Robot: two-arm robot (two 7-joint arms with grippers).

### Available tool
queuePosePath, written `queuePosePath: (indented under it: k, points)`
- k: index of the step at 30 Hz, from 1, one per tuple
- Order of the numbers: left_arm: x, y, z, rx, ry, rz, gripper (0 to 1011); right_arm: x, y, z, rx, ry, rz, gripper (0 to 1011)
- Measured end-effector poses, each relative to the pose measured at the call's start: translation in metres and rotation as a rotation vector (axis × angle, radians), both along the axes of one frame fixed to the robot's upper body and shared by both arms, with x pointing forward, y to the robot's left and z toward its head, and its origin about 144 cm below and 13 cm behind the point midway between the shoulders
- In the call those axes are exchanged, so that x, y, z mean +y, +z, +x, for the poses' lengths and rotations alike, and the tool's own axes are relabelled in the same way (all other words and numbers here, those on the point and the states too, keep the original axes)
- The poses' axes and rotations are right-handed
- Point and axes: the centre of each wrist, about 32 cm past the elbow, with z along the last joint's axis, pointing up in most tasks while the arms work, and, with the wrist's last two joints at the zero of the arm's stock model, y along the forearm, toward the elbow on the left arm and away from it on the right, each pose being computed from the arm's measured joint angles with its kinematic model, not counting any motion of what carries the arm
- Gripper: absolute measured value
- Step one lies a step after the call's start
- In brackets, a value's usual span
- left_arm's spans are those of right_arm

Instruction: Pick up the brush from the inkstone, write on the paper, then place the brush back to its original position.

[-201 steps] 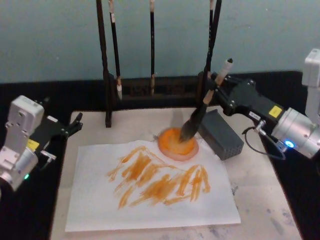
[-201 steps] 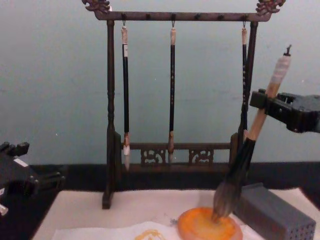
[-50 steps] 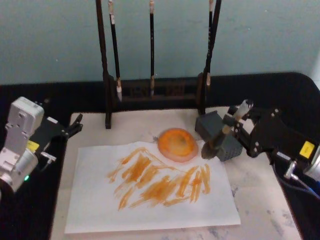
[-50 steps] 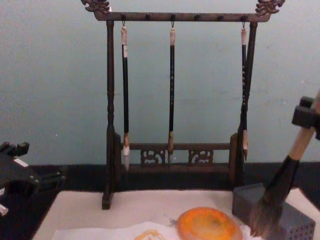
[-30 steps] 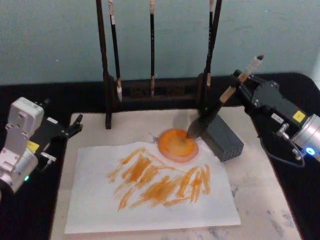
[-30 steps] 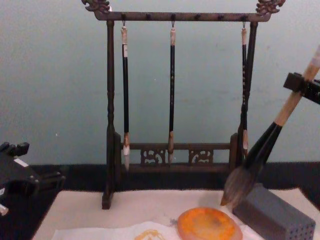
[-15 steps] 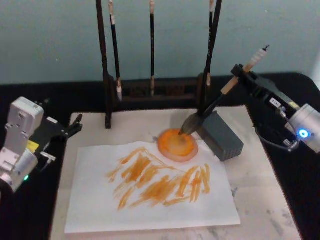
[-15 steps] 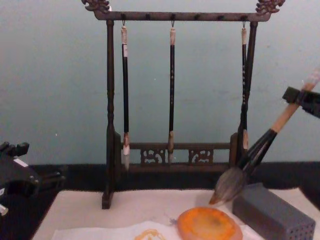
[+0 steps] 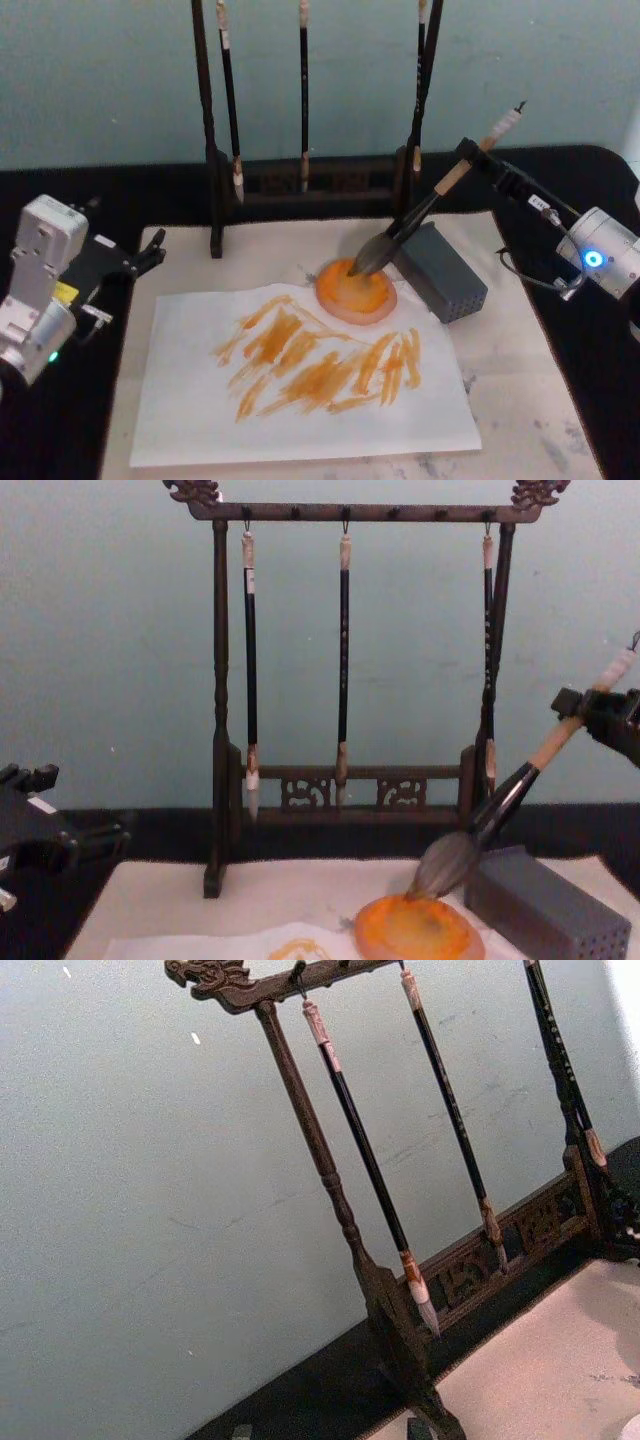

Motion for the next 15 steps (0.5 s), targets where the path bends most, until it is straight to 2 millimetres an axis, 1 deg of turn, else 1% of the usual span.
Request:
queuePosePath:
  k: [6,15]
  points:
    - [0.0,0.0,0.0,0.0,0.0,0.0,1001,-0.0011,-0.0041,0.0053,0.055,0.011,0.032,163]
    - [0.0,0.0,0.0,0.0,0.0,0.0,1001,0.0001,-0.0091,0.0072,0.104,0.018,0.058,163]
